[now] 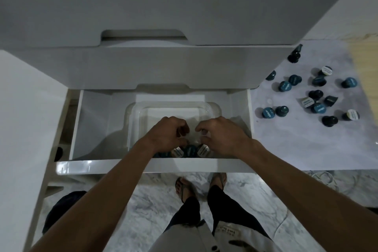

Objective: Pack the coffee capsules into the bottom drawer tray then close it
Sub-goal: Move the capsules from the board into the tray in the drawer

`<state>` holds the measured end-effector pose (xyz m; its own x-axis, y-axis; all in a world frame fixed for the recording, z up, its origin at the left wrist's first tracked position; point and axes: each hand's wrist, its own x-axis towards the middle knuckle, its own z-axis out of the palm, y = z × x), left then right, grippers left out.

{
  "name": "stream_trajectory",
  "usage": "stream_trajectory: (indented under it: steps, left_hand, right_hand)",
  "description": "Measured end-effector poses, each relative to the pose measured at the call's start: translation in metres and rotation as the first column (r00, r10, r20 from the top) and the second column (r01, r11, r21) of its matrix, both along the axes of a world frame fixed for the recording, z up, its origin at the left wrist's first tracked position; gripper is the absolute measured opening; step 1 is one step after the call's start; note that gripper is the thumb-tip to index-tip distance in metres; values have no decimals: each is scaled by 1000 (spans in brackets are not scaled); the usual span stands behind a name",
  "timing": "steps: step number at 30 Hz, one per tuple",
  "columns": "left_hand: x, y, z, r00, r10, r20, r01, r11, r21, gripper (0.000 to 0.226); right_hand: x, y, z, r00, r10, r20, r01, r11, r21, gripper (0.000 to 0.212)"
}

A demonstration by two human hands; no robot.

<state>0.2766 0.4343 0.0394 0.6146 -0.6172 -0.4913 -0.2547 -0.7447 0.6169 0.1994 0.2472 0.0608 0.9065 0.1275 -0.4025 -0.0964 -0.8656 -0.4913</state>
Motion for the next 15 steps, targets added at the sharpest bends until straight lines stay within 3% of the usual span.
stream_trajectory:
  steps: [8,15]
  left_hand:
    - [0,-1,30,975,184,126,-158,968,-193,28]
    - [-33,-59,69,897,405,176,-295,846,-444,23]
  right_hand:
    - [-9,-6,36,913,-354,204,294,915,276,35]
    - [-48,-54,66,754,-594,282,448,778,441,33]
